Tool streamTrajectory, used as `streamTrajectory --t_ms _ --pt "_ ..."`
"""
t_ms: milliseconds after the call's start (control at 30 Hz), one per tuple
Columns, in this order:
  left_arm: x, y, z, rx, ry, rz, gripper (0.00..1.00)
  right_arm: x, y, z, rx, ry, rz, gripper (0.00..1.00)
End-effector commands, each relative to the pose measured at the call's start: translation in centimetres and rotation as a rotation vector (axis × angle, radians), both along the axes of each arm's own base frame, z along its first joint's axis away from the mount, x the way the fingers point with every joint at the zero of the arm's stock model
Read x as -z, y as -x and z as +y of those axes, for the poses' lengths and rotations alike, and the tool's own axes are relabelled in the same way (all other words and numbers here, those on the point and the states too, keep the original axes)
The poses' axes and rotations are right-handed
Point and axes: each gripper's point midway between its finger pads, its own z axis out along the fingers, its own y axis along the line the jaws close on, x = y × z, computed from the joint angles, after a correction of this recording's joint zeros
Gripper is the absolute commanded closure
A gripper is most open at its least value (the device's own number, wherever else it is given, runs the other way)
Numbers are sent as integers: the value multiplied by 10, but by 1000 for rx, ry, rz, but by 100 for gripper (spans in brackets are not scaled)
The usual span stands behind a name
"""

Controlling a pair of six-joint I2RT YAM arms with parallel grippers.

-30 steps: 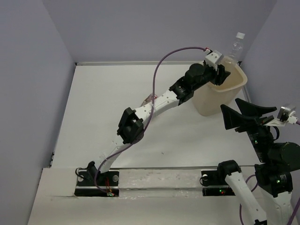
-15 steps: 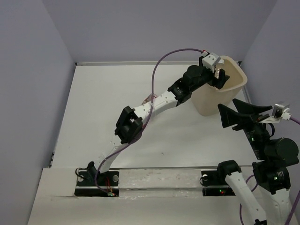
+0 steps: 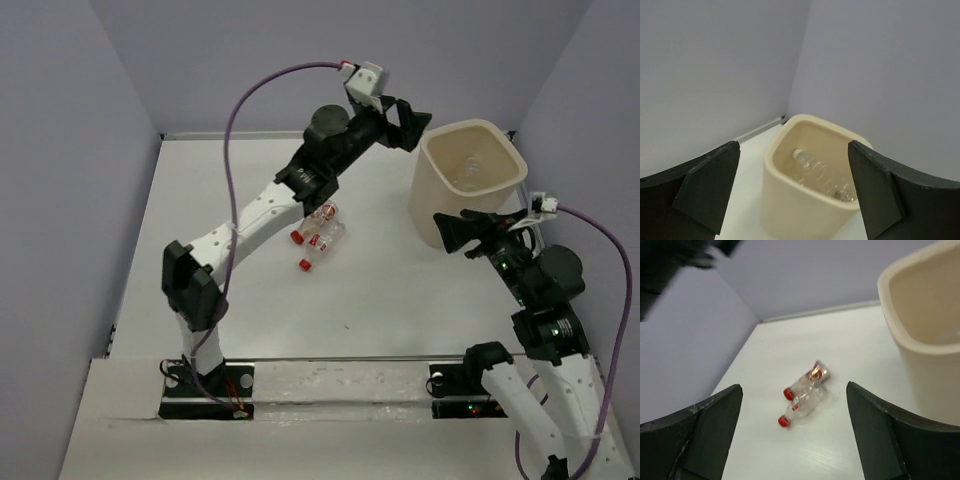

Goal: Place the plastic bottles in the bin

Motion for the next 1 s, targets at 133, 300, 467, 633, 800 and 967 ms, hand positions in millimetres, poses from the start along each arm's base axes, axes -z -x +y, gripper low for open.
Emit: streamTrajectory --t_ms 133,300,467,633,800,967 --pt "54 67 160 -297 -14 246 1 66 -47 70 -145 -34 197 8" --pt "121 90 237 -514 -162 355 1 102 -61 125 -147 -30 273 5" --pt "174 107 281 -637 -300 396 1 157 -88 161 -139 -125 408 1" --pt "182 114 294 -647 -315 358 1 199 -109 187 -146 -166 515 0" --pt "180 118 292 -619 -318 332 1 240 -130 203 -107 -156 607 0" --pt "187 118 288 -593 -355 337 1 256 -142 215 -115 -172 618 0"
